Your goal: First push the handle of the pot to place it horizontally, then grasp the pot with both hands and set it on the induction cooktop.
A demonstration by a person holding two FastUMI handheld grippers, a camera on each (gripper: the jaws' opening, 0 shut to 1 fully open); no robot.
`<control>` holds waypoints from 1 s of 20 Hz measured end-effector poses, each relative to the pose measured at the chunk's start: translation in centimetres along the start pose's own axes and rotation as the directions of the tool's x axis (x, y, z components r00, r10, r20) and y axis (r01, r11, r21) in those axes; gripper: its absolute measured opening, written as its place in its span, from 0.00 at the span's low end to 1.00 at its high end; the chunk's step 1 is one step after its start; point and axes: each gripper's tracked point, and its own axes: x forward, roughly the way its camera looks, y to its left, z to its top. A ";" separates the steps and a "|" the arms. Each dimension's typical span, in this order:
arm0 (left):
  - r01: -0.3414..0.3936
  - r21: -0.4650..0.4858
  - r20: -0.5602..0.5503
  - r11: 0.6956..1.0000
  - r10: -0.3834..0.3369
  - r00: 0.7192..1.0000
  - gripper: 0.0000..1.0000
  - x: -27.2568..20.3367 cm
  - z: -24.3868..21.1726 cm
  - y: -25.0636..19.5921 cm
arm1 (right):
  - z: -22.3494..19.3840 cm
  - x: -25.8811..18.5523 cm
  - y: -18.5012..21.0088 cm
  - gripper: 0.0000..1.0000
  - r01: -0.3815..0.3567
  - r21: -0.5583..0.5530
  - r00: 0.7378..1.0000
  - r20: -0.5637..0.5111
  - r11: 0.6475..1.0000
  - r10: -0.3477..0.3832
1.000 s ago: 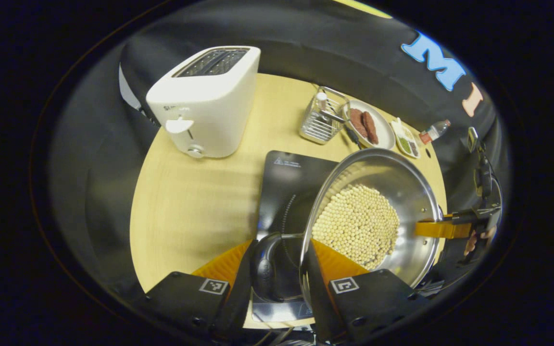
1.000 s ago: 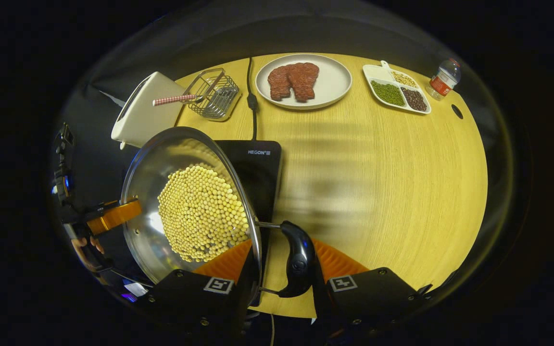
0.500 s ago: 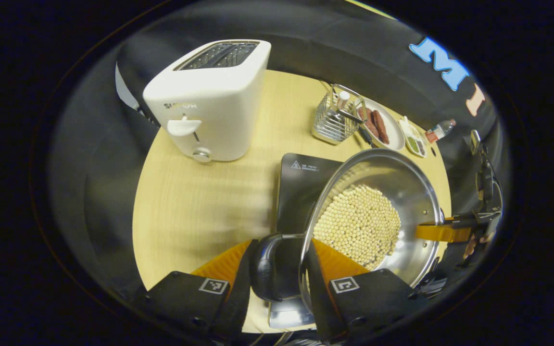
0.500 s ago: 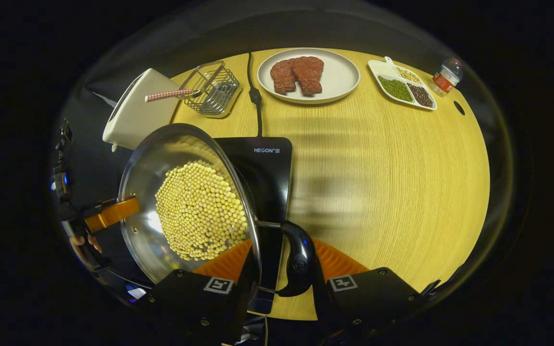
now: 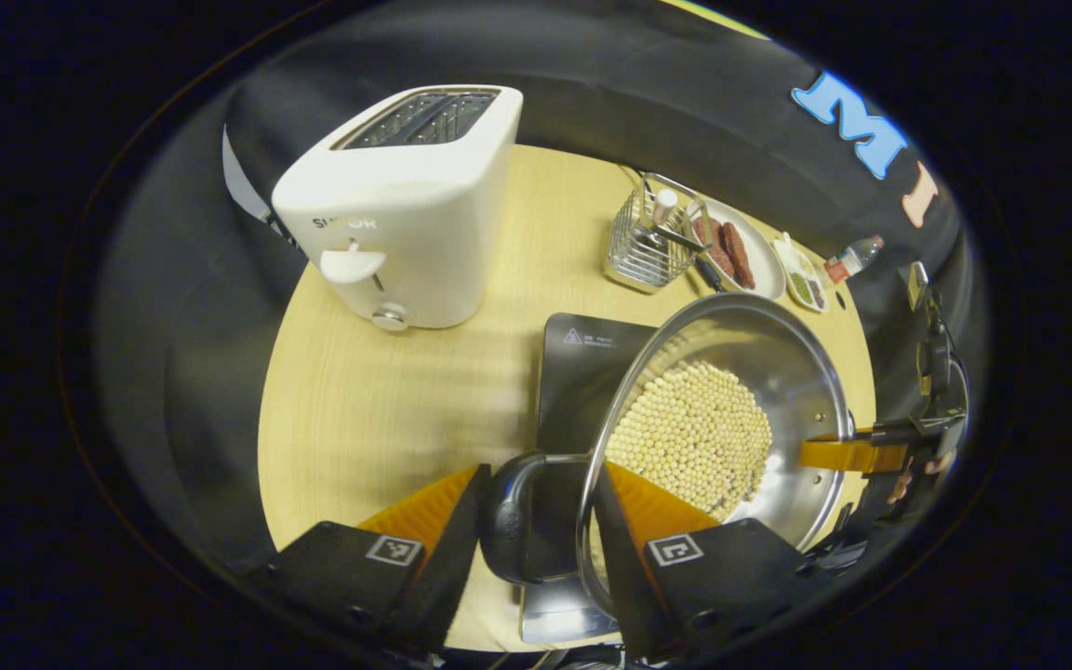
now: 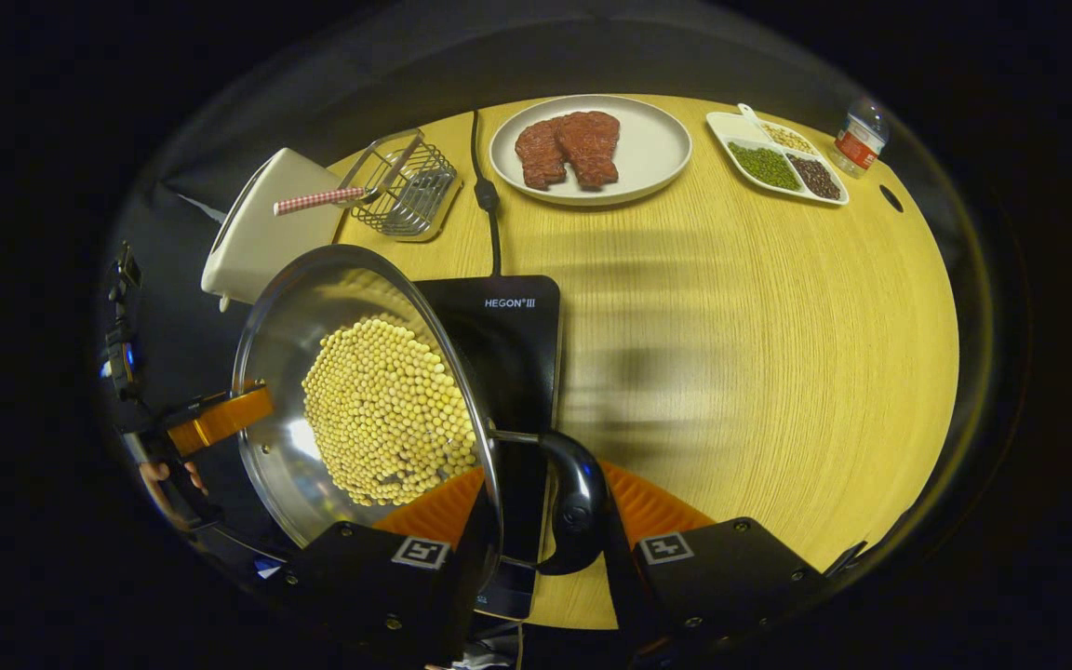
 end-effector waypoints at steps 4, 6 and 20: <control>-0.018 -0.038 0.025 0.999 0.019 0.999 0.88 -1.5 0.2 1.0 | 0.6 -0.4 -0.5 0.88 0.006 -0.028 1.000 0.027 1.000 -0.006; -0.021 -0.058 0.046 0.998 0.023 0.999 1.00 -2.6 0.4 1.3 | 0.8 -0.7 -0.4 0.89 -0.005 -0.023 0.999 0.041 1.000 0.006; -0.085 -0.023 0.495 0.996 0.085 0.864 0.98 -19.3 7.3 -9.1 | 4.7 -14.2 -2.2 0.95 -0.049 -0.106 0.912 0.400 0.993 0.088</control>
